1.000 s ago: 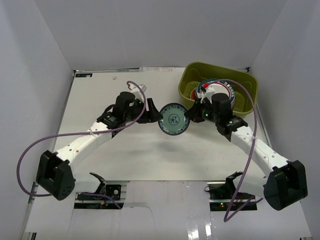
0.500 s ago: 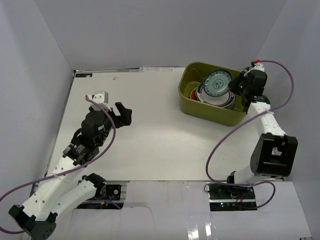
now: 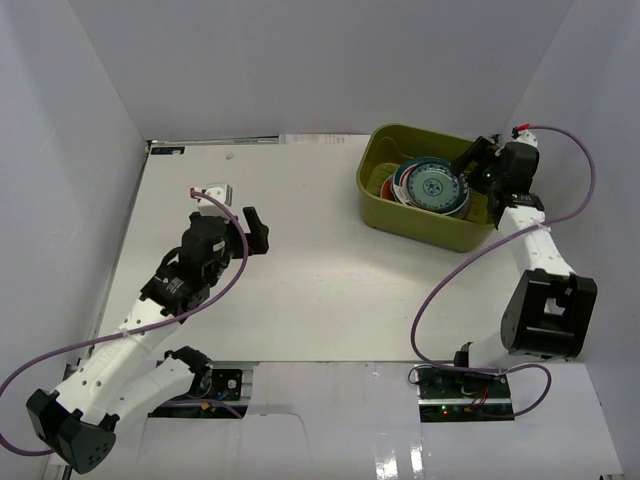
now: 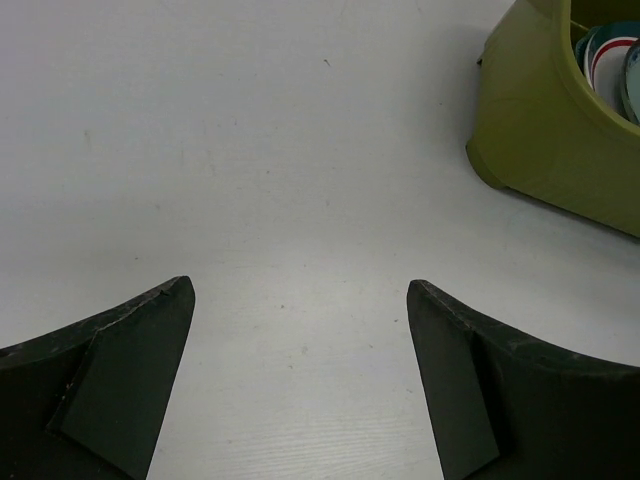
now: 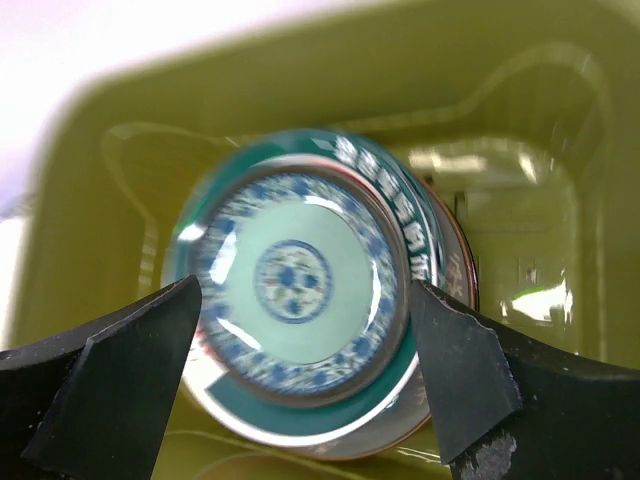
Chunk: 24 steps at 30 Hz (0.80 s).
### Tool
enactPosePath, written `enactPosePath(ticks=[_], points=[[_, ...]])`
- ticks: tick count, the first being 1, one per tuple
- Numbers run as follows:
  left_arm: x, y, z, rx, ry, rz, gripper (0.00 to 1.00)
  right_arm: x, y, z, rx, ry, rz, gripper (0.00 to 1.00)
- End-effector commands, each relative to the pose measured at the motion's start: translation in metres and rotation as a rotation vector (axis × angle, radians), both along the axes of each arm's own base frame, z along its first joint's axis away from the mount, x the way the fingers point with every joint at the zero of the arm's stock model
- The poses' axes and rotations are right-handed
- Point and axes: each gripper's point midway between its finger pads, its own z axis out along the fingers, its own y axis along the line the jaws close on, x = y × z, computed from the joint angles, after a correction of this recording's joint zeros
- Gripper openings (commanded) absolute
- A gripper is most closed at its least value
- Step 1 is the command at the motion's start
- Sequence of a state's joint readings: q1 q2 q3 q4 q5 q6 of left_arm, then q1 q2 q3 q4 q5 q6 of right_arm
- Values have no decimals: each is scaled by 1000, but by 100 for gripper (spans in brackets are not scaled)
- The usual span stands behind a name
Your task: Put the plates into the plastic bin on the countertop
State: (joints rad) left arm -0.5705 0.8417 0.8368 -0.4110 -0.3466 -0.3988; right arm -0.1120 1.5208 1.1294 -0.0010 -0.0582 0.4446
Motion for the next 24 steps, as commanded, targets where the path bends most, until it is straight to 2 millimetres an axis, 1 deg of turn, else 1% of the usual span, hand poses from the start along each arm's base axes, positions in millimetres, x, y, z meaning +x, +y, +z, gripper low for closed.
enactPosePath(ticks=[1, 2, 3, 4, 5, 6, 7, 8, 9, 10, 11, 12, 13, 14, 15, 16, 17, 18, 20, 21, 22, 24], points=[[-1, -8, 19, -25, -33, -48, 98, -10, -5, 70, -34, -183, -25, 90], [-2, -13, 23, -39, -37, -77, 98, -16, -3, 75, -35, -196, -16, 90], [-3, -16, 32, -55, -54, -92, 98, -26, 4, 94, -32, -245, 13, 90], [-4, -19, 37, -68, -67, -113, 98, -32, 8, 100, -32, -262, 31, 90], [-6, -26, 45, -88, -85, -150, 98, -45, 13, 118, -33, -306, 51, 90], [-7, -30, 50, -102, -95, -171, 98, -55, 25, 118, -12, -306, 110, 90], [-9, -36, 66, -131, -125, -206, 98, -71, 34, 137, 0, -358, 144, 90], [-10, -39, 75, -144, -143, -220, 98, -81, 43, 145, 25, -383, 185, 90], [-11, -41, 84, -155, -160, -236, 98, -95, 60, 145, 89, -392, 254, 90], [-12, -42, 97, -171, -185, -244, 98, -104, 67, 161, 104, -463, 289, 90], [-13, -43, 117, -191, -221, -254, 98, -126, 75, 184, 107, -544, 326, 90], [-15, -44, 129, -205, -245, -262, 98, -138, 82, 198, 111, -585, 361, 90], [-17, -43, 141, -219, -269, -266, 98, -149, 85, 212, 111, -625, 375, 90], [-19, -42, 153, -230, -293, -266, 98, -168, 88, 233, 91, -690, 392, 90], [-23, -38, 173, -247, -347, -263, 98, -181, 89, 252, 69, -734, 394, 90], [-26, -35, 183, -258, -375, -256, 98, -190, 88, 262, 57, -762, 386, 90], [-28, -31, 191, -270, -400, -245, 98, -207, 87, 277, 36, -812, 373, 90], [-34, -24, 201, -287, -437, -231, 98, -215, 84, 286, 21, -842, 349, 90], [-41, -19, 214, -320, -487, -223, 98, -233, 81, 302, -28, -908, 330, 90], [-42, -17, 213, -325, -494, -223, 98, -236, 80, 304, -34, -917, 320, 90], [-48, -13, 220, -339, -519, -220, 98, -238, 79, 305, -37, -923, 311, 90], [-52, -10, 222, -342, -528, -219, 98, -243, 78, 307, -42, -919, 301, 90]])
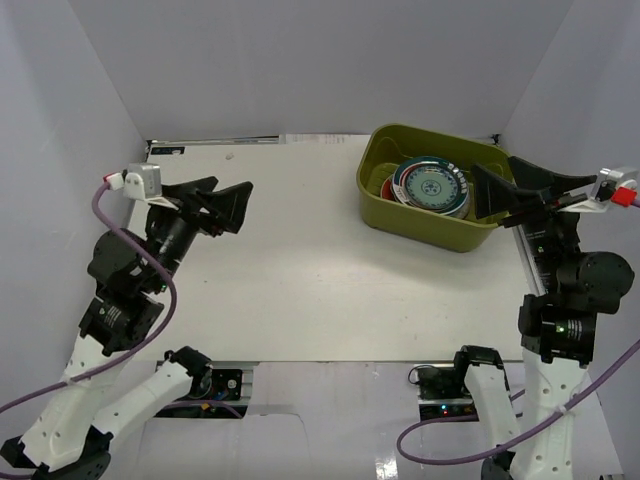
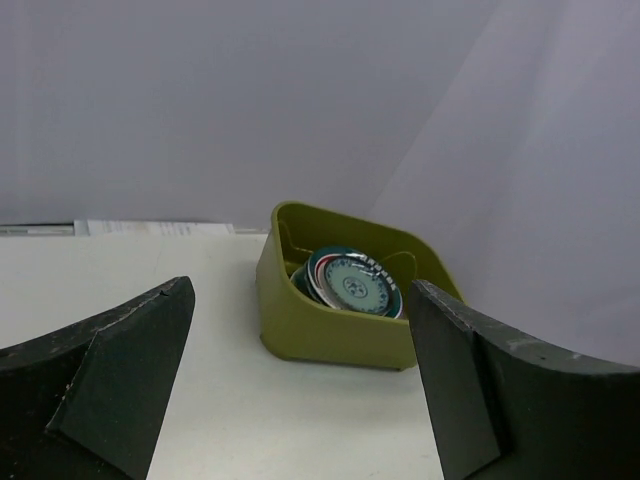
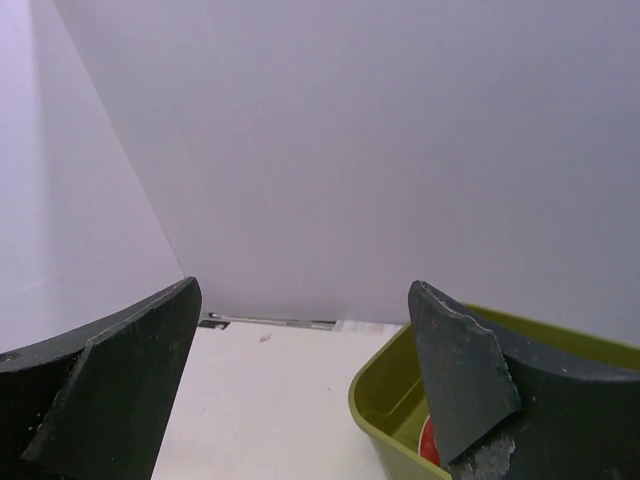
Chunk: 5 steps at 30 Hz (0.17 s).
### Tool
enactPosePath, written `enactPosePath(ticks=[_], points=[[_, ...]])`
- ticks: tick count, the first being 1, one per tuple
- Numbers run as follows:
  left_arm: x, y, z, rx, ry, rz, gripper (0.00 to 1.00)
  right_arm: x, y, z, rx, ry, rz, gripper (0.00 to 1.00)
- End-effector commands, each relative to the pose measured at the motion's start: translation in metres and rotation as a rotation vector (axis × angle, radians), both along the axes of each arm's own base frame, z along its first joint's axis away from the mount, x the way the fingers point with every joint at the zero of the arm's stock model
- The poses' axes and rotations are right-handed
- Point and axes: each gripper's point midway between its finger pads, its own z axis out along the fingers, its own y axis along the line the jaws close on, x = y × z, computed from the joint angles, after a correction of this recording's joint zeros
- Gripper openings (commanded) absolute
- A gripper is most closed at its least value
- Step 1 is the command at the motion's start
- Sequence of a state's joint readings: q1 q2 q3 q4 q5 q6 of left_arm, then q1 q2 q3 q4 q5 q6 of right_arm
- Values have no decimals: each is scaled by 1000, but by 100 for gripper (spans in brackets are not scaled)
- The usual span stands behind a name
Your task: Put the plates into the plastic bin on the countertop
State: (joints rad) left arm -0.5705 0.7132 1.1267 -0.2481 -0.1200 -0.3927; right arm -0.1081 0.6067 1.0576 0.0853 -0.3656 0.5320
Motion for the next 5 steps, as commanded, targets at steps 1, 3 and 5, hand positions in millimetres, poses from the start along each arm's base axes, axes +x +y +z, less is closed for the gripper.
enactPosePath(ticks=[1, 3, 5], points=[[-8, 8, 12, -28, -45, 14, 98, -5, -3, 10, -9, -24, -28, 90], [-8, 10, 11, -30, -41, 22, 98, -10, -4, 14, -6, -49, -37, 90], [-9, 14, 17, -44, -40, 35, 98, -17, -6, 21, -2, -77, -48, 90]])
